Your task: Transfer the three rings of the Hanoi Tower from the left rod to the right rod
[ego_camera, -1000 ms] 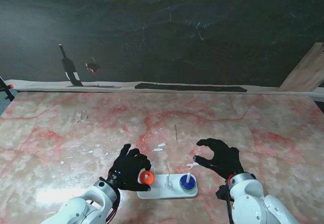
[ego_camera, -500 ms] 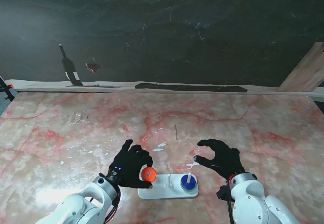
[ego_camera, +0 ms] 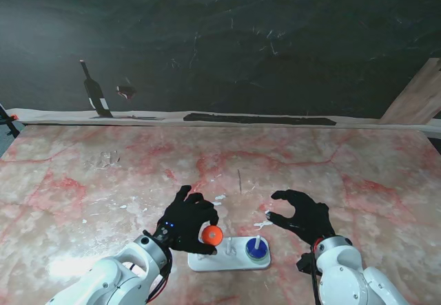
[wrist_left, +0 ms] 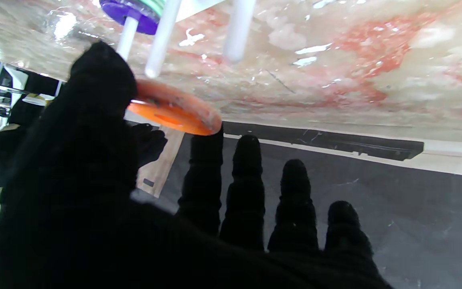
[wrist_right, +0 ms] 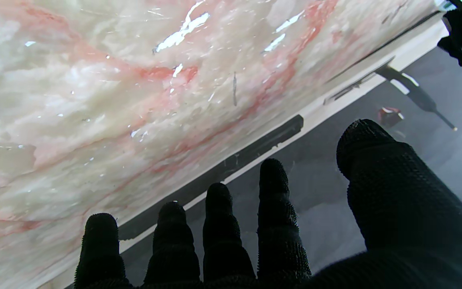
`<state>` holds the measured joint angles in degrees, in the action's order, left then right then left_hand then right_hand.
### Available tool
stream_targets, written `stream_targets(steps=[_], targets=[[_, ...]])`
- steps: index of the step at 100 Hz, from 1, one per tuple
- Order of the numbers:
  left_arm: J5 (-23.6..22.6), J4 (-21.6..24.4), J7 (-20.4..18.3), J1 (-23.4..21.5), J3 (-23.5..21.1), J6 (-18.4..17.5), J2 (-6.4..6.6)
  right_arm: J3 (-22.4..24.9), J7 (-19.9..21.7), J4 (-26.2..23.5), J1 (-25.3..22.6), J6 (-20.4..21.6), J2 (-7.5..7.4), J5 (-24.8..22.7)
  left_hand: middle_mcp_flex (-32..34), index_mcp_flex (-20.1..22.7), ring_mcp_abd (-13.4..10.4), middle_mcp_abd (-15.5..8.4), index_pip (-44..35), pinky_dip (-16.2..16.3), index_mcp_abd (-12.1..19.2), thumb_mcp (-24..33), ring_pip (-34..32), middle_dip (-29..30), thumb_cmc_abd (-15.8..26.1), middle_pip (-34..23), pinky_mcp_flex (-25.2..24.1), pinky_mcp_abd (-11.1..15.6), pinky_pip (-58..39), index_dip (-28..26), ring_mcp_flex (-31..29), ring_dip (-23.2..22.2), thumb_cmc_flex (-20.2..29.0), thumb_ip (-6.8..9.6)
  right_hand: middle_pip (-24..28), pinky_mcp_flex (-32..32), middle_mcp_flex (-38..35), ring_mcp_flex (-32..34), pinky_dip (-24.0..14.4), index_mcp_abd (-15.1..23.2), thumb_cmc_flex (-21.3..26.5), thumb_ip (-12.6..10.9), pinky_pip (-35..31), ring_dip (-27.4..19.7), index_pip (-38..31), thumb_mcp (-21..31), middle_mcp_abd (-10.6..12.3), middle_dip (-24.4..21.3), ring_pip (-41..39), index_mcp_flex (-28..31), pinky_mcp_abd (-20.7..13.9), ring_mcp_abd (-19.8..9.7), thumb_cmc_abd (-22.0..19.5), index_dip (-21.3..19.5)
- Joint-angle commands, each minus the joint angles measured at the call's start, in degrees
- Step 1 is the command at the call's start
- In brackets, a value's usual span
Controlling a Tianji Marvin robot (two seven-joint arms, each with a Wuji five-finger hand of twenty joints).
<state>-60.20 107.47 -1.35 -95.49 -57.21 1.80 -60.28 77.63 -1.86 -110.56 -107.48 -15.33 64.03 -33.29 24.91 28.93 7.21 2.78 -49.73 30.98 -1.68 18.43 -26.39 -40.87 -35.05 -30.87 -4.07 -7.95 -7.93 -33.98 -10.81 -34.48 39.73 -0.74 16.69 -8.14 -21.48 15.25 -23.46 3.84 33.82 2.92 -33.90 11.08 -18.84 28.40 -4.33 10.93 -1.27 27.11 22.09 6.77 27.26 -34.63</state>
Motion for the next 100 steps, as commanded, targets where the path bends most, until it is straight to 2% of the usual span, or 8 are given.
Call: stream_targets(steps=[1, 22, 63, 100], targets=[[0.7, 0.3, -0.1, 1.4, 0.8, -0.3, -0.35, 0.1, 0.2, 0.0, -0.5, -0.4, 0.30, 0.1, 1.2, 5.4, 0.3, -1.0, -7.8, 0.9, 6.1, 6.6, 0.9, 0.6, 3.2, 0.9, -0.6, 0.0, -0.1, -1.9, -0.9, 0.2, 4.4, 0.26, 0.0, -1.0, 1.3, -0.2, -1.4, -0.4, 1.2, -0.8, -0.6, 0.9, 0.8, -1.0, 0.0, 0.1, 0.4, -0.8, -0.4, 0.1, -0.4, -0.1], [3.6, -1.8, 0.4, 6.9, 5.8, -0.2, -0.86, 0.7, -0.2, 0.5, -0.6, -0.6, 0.43, 0.5, 1.3, 5.4, 0.3, -0.9, -7.7, 1.1, 6.0, 6.5, 1.0, 0.6, 3.3, 0.9, -0.6, 0.0, -0.1, -1.9, -1.0, 0.2, 4.2, 0.22, 0.0, -1.0, 1.4, -0.1, -1.4, -0.3, 1.3, -0.8, -0.5, 0.9, 0.7, -1.0, 0.1, 0.1, 0.4, -0.8, -0.4, 0.0, -0.6, -0.1], [10.7, -10.6, 2.8, 18.0, 16.5, 0.2, -2.74, 1.8, -0.7, 1.2, -1.0, -0.4, 0.65, 1.7, 1.3, 5.4, 0.4, -0.9, -7.4, 1.3, 5.9, 6.7, 1.0, 0.7, 3.3, 1.3, -0.6, 0.1, 0.0, -2.0, -0.8, 0.1, 4.2, 0.21, 0.1, -1.0, 1.5, -0.2, -1.5, -0.4, 1.5, -0.8, -0.4, 1.0, 0.7, -1.2, 0.1, 0.2, 0.4, -0.9, -0.5, 0.1, -0.6, -0.1], [14.5, -15.8, 4.2, 23.1, 21.6, -0.4, -4.20, 2.7, -1.3, 1.7, -1.6, -1.0, 0.88, 2.5, 1.4, 5.4, 0.4, -0.8, -7.2, 1.2, 5.9, 6.8, 0.8, 0.5, 3.2, 1.2, -0.6, 0.1, 0.3, -2.1, -0.8, 0.0, 4.2, 0.16, 0.1, -1.0, 1.6, -0.1, -1.6, -0.4, 1.6, -0.8, -0.3, 1.0, 0.7, -1.3, 0.1, 0.2, 0.4, -0.9, -0.5, 0.2, -0.6, -0.1]])
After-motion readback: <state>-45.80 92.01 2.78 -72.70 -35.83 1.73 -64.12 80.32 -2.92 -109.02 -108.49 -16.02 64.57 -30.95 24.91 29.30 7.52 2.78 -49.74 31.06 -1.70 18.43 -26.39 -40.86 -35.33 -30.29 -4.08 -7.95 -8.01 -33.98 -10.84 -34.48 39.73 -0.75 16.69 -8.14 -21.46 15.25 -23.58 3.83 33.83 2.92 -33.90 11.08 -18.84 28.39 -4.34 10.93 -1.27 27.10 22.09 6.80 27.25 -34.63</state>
